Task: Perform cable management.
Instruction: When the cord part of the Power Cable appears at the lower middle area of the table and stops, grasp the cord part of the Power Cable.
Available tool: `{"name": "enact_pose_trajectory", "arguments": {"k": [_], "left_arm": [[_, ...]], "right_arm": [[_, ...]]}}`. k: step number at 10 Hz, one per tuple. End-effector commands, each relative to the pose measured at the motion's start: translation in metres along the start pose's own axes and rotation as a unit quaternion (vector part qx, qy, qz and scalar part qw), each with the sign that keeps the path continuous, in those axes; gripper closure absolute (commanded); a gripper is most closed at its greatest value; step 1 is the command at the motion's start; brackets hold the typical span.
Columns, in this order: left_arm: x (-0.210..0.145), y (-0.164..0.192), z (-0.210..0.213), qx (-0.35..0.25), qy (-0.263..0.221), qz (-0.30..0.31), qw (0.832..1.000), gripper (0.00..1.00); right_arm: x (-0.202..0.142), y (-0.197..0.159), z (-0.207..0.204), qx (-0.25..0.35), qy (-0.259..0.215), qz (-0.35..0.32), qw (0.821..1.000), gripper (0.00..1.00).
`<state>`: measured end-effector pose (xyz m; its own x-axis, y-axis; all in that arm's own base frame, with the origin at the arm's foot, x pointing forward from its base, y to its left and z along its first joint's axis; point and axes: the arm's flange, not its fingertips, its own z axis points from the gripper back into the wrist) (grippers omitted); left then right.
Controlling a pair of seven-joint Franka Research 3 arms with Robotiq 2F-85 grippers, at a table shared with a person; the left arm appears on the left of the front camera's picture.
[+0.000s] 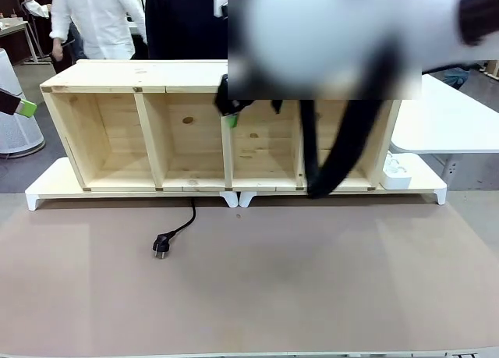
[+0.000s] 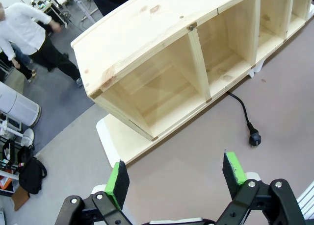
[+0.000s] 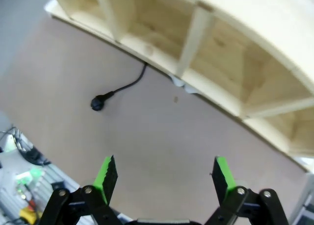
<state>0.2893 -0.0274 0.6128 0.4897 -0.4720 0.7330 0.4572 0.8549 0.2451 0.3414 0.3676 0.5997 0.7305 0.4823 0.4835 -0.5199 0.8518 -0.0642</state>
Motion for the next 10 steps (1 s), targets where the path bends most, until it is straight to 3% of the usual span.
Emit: {"name": "enact_pose_trajectory", "arguments": {"k": [1, 5, 10], "left_arm": [[0.001, 0.002, -0.002, 0.002, -0.006, 0.001, 1.0, 0.0], [0.001, 0.002, -0.002, 0.002, -0.006, 0.001, 1.0, 0.0], [0.001, 0.002, -0.002, 0.002, -0.006, 0.001, 1.0, 0.0]], "right_arm": [[0.022, 0.029, -0.027, -0.022, 0.034, -0.024, 0.999, 0.0], [0.035, 0.069, -0.084, -0.02, 0.021, -0.108, 0.994, 0.0], [0.031, 0.123, -0.142, -0.042, -0.012, -0.134, 0.99, 0.0]]}}
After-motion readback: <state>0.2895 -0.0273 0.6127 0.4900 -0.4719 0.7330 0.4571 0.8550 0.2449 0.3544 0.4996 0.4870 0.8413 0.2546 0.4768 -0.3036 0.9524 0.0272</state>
